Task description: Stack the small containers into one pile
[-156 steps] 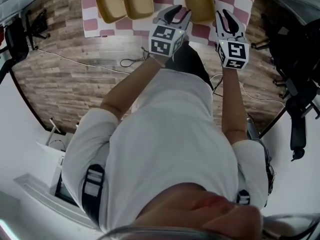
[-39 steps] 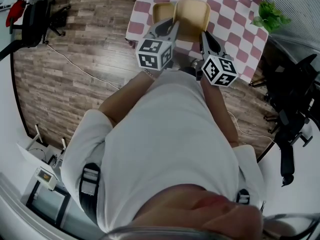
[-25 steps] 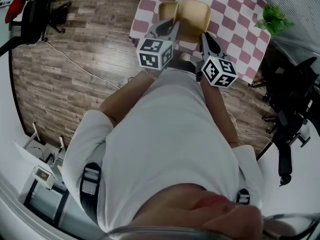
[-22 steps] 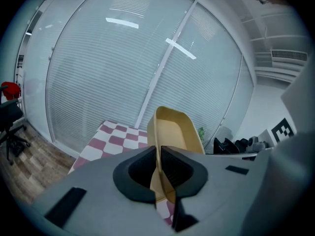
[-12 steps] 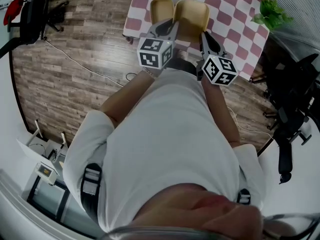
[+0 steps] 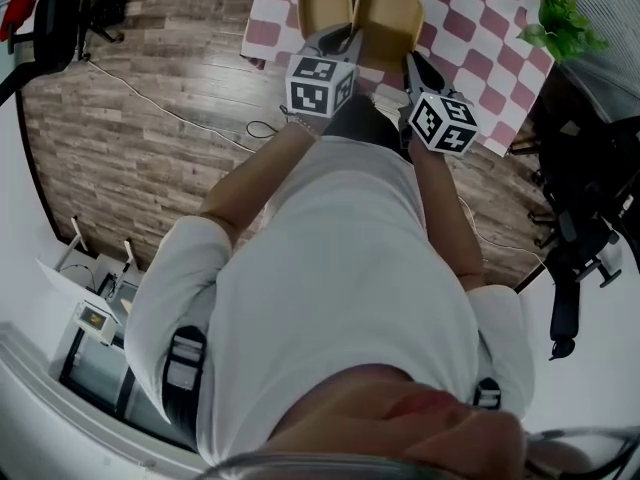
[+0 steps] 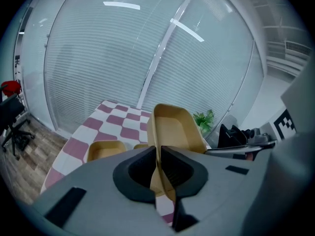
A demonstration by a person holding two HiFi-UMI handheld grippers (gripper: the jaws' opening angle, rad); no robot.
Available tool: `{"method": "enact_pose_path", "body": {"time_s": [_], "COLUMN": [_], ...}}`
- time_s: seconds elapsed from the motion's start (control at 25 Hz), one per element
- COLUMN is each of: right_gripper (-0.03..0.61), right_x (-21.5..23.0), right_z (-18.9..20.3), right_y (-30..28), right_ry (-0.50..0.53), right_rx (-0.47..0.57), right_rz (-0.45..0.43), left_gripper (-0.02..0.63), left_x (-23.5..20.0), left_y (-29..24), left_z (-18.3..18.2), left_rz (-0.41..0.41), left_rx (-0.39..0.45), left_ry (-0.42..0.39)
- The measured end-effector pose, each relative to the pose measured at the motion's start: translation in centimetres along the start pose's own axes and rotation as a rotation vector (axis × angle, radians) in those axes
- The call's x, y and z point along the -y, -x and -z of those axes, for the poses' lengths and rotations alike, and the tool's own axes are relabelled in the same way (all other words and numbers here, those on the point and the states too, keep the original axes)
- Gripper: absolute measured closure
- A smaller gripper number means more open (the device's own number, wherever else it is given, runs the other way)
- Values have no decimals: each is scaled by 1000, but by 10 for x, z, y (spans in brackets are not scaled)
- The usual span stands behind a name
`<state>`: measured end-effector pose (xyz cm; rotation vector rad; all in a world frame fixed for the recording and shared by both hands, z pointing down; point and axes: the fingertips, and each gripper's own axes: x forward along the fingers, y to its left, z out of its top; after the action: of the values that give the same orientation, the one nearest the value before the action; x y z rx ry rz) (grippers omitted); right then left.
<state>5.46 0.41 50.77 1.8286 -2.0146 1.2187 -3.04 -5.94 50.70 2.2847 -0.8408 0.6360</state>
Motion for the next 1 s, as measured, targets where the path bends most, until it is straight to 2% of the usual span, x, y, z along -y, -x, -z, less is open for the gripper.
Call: {"method": "enact_pose_path", "body": {"time_s": [0.44, 1.0], "right_gripper": [534, 534], "right_x": [29, 50], "right_z": [36, 61], "right_y": [-39, -72], "right_ry": [-40, -107], "right_rx": [-120, -253], "right_rz": [3, -1], "left_gripper": [555, 555], "left_x": [-22, -42], "left_y": [-39, -67], "left_z": [42, 67], "left_rz": [-29, -61], "left_rx": [-125, -234], "left_ry": [0, -17]}}
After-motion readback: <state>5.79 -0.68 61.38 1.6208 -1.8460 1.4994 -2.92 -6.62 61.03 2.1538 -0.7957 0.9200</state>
